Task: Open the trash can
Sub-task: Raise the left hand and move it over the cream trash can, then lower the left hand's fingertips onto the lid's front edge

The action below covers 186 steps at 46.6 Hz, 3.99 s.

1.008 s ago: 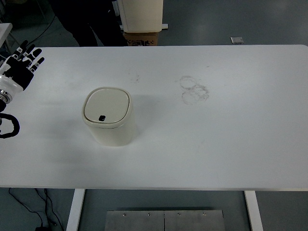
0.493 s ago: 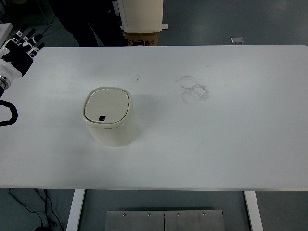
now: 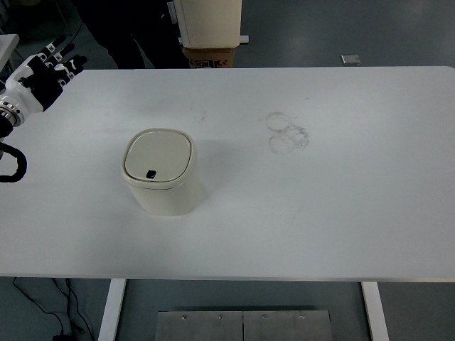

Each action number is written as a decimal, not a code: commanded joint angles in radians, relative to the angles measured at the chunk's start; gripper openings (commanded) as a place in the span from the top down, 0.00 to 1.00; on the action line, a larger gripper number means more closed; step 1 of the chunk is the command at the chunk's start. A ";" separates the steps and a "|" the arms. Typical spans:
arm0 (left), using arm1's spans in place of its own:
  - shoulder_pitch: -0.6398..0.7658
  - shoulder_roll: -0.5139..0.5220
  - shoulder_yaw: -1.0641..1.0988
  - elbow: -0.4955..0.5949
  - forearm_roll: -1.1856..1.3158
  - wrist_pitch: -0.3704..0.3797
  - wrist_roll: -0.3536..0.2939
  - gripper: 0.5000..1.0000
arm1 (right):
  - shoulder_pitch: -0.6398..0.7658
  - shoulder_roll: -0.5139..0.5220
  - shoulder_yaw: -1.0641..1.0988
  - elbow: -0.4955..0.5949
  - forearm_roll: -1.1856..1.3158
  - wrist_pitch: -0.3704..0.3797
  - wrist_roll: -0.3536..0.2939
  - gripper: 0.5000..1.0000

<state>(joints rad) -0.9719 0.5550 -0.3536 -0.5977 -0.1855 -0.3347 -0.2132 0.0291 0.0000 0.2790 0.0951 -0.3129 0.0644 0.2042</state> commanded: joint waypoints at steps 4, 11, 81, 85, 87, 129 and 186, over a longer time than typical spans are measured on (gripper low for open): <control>-0.039 0.028 0.085 -0.050 0.000 0.011 0.000 0.00 | 0.000 0.000 0.000 0.000 0.000 0.000 0.000 0.02; -0.105 0.059 0.215 -0.102 0.000 0.013 0.000 0.00 | 0.000 0.000 0.000 0.000 0.000 0.000 0.000 0.02; -0.814 0.094 0.975 -0.642 0.218 -0.173 0.058 0.00 | 0.000 0.000 0.000 0.000 0.000 0.000 0.000 0.02; -0.852 0.100 0.975 -0.656 0.265 -0.242 0.067 0.00 | 0.000 0.000 0.000 0.000 0.000 0.000 0.000 0.02; -0.873 0.106 0.976 -0.660 0.290 -0.276 0.081 0.00 | 0.000 0.000 -0.001 0.000 0.000 0.000 0.000 0.02; -0.921 0.122 0.982 -0.662 0.523 -0.276 0.123 0.00 | 0.000 0.000 0.000 0.000 0.000 0.000 0.000 0.02; -1.001 0.103 1.056 -0.663 0.512 -0.276 0.121 0.00 | 0.000 0.000 0.000 0.000 0.000 0.000 0.000 0.02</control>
<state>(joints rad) -1.9641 0.6693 0.6682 -1.2610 0.3283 -0.6108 -0.0904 0.0290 0.0000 0.2786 0.0951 -0.3129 0.0644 0.2040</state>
